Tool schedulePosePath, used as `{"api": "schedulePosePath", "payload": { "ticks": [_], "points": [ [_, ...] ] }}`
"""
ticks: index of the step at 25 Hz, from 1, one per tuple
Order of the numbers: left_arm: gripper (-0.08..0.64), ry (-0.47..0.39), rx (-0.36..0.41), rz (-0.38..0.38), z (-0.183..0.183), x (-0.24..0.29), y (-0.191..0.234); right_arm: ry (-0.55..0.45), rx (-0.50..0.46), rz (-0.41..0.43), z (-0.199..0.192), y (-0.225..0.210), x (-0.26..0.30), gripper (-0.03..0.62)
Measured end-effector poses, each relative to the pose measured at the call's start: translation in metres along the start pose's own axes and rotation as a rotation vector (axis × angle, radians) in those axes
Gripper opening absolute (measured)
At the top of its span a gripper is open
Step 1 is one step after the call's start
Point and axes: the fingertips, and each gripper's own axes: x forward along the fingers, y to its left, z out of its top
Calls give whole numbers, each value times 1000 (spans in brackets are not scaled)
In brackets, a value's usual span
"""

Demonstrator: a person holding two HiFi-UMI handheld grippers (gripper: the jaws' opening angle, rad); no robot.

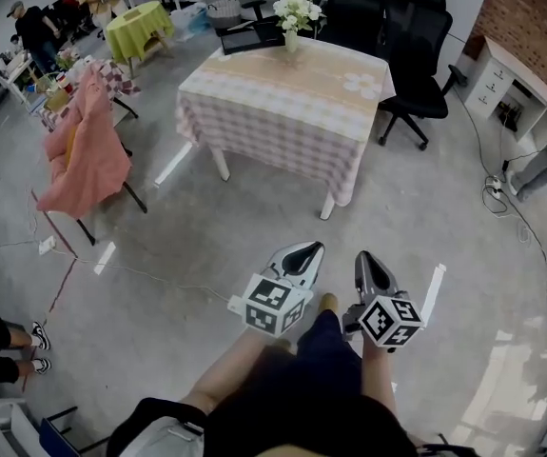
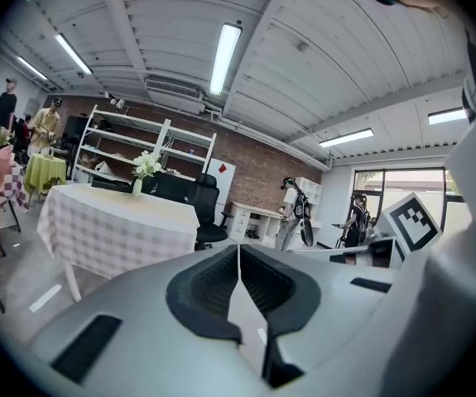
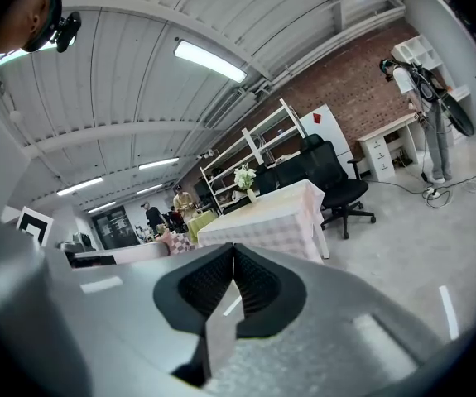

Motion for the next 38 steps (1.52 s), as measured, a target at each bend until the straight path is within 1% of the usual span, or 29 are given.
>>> {"api": "schedulePosePath", "payload": {
  "ticks": [5, 11, 16, 30, 38],
  "points": [
    [17, -8, -8, 21, 15, 40, 14, 22, -6, 8, 19, -27, 33, 5],
    [17, 6, -6, 34, 25, 83, 25, 56, 2, 8, 36, -59, 64, 5],
    [17, -4, -19, 61, 34, 115, 34, 63, 10, 22, 54, -84, 89, 5],
    [17, -19, -49, 132, 45, 181, 45, 116, 4, 106, 81, -130, 129, 4],
    [17, -30, -60, 145, 42, 213, 39, 143, -4, 118, 91, -162, 141, 3]
  ]
}}
